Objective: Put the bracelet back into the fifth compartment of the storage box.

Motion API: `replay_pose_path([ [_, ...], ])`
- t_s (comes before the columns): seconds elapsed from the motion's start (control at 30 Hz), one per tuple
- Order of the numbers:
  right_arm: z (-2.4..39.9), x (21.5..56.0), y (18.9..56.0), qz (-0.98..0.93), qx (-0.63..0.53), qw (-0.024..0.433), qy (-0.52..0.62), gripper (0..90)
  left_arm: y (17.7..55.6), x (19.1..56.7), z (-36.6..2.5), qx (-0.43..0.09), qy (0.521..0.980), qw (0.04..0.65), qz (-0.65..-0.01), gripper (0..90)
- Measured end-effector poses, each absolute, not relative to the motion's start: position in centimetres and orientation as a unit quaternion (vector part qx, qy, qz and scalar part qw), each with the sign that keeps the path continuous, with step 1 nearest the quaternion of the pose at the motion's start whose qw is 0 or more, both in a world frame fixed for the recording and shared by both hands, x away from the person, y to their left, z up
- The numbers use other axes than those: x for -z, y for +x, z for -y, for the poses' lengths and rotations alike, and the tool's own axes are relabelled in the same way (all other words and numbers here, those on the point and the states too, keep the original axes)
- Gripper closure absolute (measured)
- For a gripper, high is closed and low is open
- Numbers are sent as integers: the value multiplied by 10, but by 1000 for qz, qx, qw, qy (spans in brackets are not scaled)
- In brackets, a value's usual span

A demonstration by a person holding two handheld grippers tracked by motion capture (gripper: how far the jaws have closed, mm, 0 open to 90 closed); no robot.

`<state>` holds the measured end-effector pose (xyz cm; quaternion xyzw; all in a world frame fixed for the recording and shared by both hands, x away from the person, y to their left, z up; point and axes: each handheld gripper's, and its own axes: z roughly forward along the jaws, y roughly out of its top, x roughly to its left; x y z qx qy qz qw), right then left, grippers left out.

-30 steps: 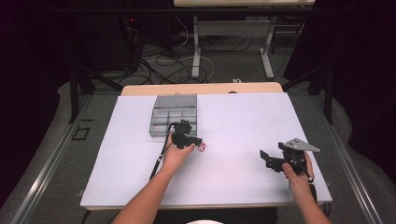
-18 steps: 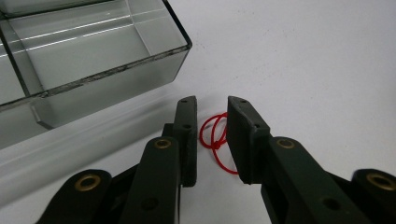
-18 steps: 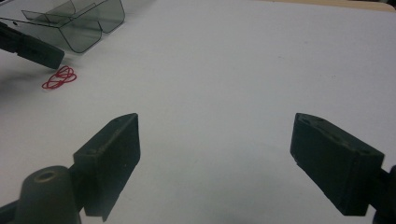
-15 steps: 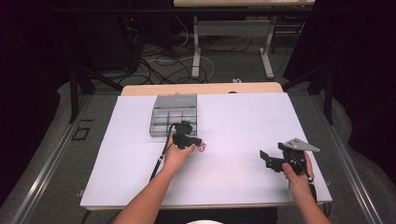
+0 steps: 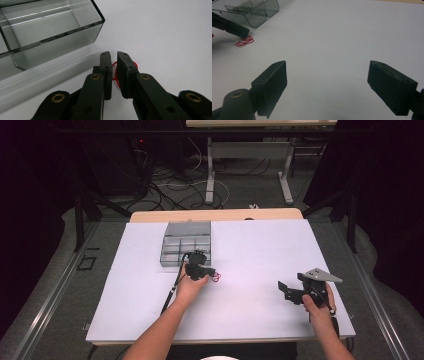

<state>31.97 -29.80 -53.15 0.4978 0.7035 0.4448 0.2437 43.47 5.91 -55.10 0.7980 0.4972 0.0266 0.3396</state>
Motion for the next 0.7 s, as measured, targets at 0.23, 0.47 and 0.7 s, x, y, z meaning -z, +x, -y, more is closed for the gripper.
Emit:
replay_pose_path([
  [0.23,298,532,320,-701,-446,245,500,155,435,551,-59,-30,798,337,-499,878],
  [0.47,298,533,320,-702,-445,242,500,155,435,552,-59,-34,800,336,-496,894],
  [0.7,298,533,320,-702,-445,239,501,155,435,552,-59,-34,801,337,-494,900],
])
